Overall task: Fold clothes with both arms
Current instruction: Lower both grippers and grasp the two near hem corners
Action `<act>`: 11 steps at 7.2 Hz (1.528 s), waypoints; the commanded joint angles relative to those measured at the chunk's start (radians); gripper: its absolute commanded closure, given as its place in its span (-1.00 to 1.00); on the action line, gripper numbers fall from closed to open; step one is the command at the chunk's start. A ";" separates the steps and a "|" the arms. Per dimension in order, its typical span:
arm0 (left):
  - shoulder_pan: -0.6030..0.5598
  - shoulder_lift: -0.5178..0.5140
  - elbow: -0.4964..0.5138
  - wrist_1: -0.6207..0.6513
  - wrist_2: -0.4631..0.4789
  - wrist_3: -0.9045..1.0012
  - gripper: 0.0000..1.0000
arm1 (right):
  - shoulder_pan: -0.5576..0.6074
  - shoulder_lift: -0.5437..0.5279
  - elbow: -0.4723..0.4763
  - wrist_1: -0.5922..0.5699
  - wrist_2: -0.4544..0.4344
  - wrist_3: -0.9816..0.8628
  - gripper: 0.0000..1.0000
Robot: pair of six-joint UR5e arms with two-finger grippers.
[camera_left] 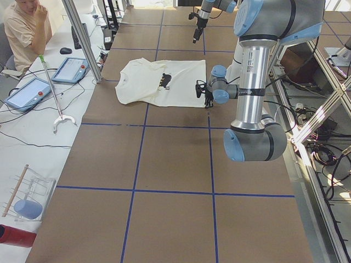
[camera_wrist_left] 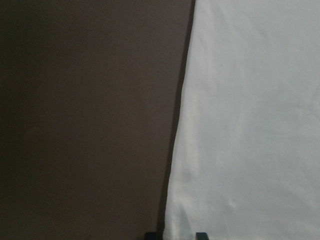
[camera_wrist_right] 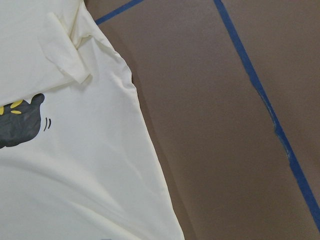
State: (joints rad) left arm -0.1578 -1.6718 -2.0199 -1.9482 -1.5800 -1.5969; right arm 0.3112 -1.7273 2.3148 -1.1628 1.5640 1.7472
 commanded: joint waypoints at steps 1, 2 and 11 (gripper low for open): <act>0.007 -0.002 0.006 0.000 0.000 0.000 0.40 | 0.000 0.000 0.000 0.000 0.001 0.000 -0.90; 0.007 -0.003 0.006 0.000 0.000 0.000 0.95 | 0.000 0.002 0.000 0.000 0.001 0.000 -0.90; 0.006 -0.011 -0.023 -0.001 0.021 0.011 1.00 | -0.162 0.182 -0.088 -0.184 -0.195 0.225 -0.53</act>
State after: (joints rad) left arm -0.1516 -1.6821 -2.0420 -1.9492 -1.5726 -1.5862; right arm 0.1777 -1.6274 2.2780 -1.2900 1.4076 1.9336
